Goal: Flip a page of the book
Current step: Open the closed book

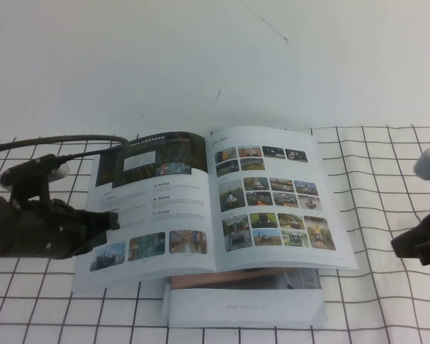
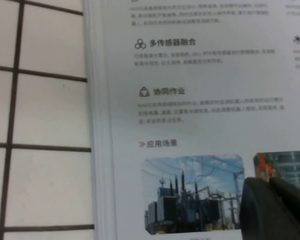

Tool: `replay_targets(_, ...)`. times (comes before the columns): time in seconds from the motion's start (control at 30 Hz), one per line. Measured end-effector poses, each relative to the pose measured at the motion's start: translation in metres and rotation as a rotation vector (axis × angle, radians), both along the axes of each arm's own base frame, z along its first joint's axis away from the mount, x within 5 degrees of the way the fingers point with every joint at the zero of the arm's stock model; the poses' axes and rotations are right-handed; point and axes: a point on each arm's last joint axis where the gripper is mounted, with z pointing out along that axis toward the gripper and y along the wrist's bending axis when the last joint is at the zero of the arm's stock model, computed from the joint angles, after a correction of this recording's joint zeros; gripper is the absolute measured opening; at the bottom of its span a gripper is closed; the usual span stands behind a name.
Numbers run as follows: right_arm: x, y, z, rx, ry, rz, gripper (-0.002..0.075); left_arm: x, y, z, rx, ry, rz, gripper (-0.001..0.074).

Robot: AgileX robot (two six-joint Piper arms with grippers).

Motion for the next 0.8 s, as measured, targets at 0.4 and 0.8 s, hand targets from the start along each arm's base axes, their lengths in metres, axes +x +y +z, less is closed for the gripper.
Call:
replay_targets(0.4,0.076,0.039,-0.009,0.024,0.044,0.029,0.0143,0.019,-0.003,-0.035,-0.008,0.089,0.0,-0.0002)
replay_targets(0.8,0.146,0.05,-0.058,0.076,0.184,-0.113,0.0433,0.019,-0.004,-0.042,-0.016,0.115,-0.011,-0.0002)
